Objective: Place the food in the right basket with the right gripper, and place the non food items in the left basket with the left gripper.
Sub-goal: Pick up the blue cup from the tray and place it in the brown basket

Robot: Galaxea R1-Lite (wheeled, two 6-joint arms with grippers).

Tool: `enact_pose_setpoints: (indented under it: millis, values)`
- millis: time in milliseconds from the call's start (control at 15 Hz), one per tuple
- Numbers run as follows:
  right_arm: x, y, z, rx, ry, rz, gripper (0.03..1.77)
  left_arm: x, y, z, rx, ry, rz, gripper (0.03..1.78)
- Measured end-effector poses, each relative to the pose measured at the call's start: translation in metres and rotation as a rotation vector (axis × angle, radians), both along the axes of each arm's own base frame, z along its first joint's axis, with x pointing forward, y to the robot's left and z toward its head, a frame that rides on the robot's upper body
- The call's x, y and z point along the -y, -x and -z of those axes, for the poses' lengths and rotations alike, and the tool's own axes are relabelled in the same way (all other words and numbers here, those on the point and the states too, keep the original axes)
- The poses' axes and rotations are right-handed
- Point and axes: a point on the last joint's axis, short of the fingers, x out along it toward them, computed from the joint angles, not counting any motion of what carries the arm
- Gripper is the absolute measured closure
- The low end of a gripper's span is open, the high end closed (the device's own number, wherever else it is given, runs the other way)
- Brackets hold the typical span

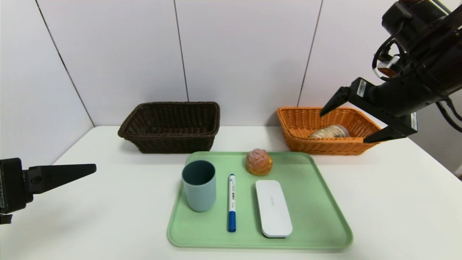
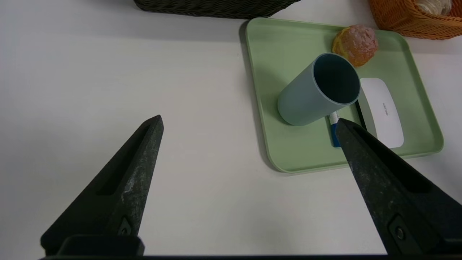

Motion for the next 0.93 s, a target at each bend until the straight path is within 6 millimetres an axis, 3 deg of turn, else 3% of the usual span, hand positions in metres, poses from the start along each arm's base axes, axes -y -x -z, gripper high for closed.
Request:
enact_pose_setpoints:
  millis: [200, 467, 667, 933]
  values:
    - [-0.012, 0.02, -0.004, -0.016, 0.017, -0.098, 0.11, 0.001, 0.004, 0.004, -0.004, -0.001, 0.014, 0.12]
    - [-0.061, 0.053, 0.003, -0.079, 0.063, -0.332, 0.1, 0.004, 0.01, 0.01, -0.017, -0.009, 0.052, 0.12]
    - [-0.09, 0.061, 0.014, -0.107, 0.104, -0.433, 0.1, 0.006, 0.016, 0.022, -0.029, -0.035, 0.103, 0.12]
    - [-0.107, 0.067, 0.031, -0.193, 0.17, -0.502, 0.1, 0.011, 0.025, 0.051, 0.011, -0.102, 0.217, 0.12]
